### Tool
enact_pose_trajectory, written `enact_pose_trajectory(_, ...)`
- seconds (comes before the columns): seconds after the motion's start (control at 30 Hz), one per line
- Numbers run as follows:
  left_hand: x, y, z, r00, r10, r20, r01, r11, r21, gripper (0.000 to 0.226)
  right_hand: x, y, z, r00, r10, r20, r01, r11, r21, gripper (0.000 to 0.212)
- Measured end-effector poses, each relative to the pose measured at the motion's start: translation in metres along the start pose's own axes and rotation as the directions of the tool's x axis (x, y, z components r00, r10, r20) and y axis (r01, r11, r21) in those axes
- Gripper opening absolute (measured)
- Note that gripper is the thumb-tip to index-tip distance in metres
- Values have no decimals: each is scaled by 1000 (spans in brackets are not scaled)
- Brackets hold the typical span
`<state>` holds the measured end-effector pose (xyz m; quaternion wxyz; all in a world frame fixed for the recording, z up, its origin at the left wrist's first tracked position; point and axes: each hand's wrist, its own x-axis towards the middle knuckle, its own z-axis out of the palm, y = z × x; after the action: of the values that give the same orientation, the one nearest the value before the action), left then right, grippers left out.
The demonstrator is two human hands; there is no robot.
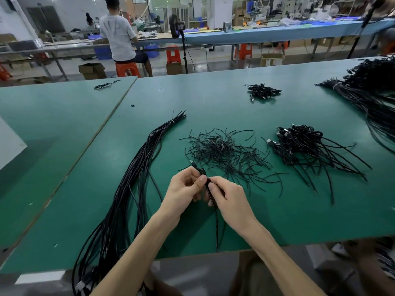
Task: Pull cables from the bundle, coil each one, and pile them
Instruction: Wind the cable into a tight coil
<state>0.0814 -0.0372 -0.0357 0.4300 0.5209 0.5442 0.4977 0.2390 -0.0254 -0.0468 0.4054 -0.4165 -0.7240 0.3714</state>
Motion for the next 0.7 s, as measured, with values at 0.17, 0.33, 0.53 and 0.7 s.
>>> enact_pose_trajectory(0.17, -2, 1, 10, 998, -7, -55, 3, 998, -70, 43, -1, -2, -1, 999, 11, -34, -6, 992, 130, 20)
enact_pose_trajectory(0.33, -1, 2, 10, 1000, 3, -21, -5, 995, -99, 30, -1, -4, -1, 998, 58, 6, -58, 968, 244, 6)
enact_pose_trajectory(0.53, -4, -1, 10, 999, 28, -35, -33, 992, -121, 28, -1, -6, -5, 989, 114, 98, -141, 933, 330, 7)
enact_pose_trajectory(0.7, -2, -6, 17, 993, 36, -111, -45, 996, -74, 29, -1, -9, -7, 976, 162, 149, -207, 901, 380, 11)
